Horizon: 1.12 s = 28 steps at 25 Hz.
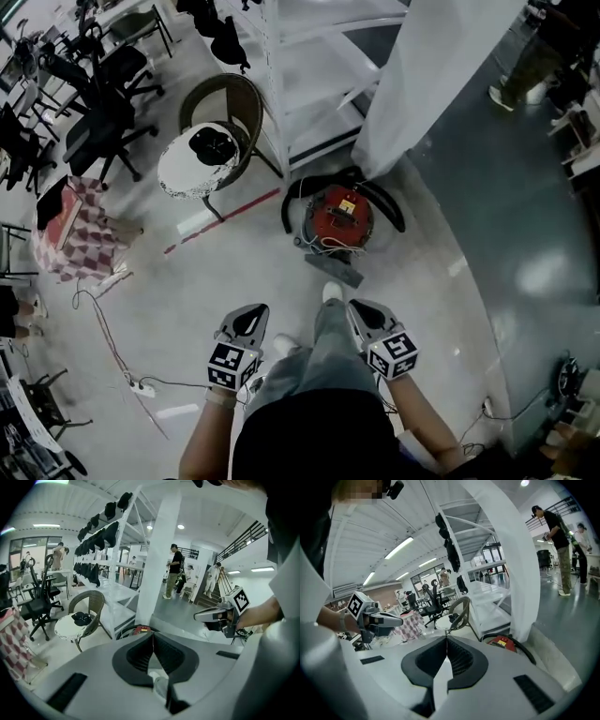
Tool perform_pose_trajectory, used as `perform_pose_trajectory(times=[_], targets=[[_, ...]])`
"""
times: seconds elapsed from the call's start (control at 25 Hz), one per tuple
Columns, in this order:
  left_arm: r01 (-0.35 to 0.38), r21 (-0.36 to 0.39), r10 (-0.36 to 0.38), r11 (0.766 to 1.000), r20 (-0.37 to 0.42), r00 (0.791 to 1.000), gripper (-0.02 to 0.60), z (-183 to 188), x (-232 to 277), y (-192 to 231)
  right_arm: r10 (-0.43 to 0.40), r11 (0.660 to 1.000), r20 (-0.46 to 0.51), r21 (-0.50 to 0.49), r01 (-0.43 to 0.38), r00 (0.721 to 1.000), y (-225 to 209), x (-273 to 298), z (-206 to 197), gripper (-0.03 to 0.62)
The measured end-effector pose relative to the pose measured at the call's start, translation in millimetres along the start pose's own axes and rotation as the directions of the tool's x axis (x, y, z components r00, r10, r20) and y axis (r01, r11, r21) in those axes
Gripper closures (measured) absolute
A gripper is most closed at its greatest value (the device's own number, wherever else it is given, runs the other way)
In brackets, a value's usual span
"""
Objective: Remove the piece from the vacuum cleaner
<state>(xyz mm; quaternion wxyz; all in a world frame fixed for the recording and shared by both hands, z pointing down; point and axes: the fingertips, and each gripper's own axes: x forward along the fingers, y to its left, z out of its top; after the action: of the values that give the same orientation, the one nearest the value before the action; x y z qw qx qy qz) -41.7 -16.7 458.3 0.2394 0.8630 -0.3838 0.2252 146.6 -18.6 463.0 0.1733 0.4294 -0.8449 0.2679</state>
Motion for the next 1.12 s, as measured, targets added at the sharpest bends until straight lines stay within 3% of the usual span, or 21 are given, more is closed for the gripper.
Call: perform_pose_trajectory(times=[0.44,0.64,0.8,1.12], targets=[[0.013,-0.069,-0.018,0.998,-0.077,0.997,0.561,-11.2,128.8,8.2,-0.003,0.994,-0.107,0.107,0.015,0.994,-102.2,52.1,-45.3,0.566],[0.021,-0.101,-0.035,0.995,-0.136,0.990,0.561,-38.6,179.3,7.8,-0.020,0.992,-0.156,0.123,0.040,0.988,-146.7,75.9,-75.1,0.566],[0.042,-0.086,-0.057,0.995,-0.182,0.982,0.561,-62.0,220.8,4.6,-0.031,0.991,-0.198,0.124,0.056,0.980,-181.8,95.6,-103.7,0.566],[0.084,-0.098,-0.106,0.992,-0.243,0.964,0.561,-100.6,304.3,8.3,-0.001,0.992,-0.286,0.119,0.036,0.958,-234.0,145.1,-156.1,0.565]])
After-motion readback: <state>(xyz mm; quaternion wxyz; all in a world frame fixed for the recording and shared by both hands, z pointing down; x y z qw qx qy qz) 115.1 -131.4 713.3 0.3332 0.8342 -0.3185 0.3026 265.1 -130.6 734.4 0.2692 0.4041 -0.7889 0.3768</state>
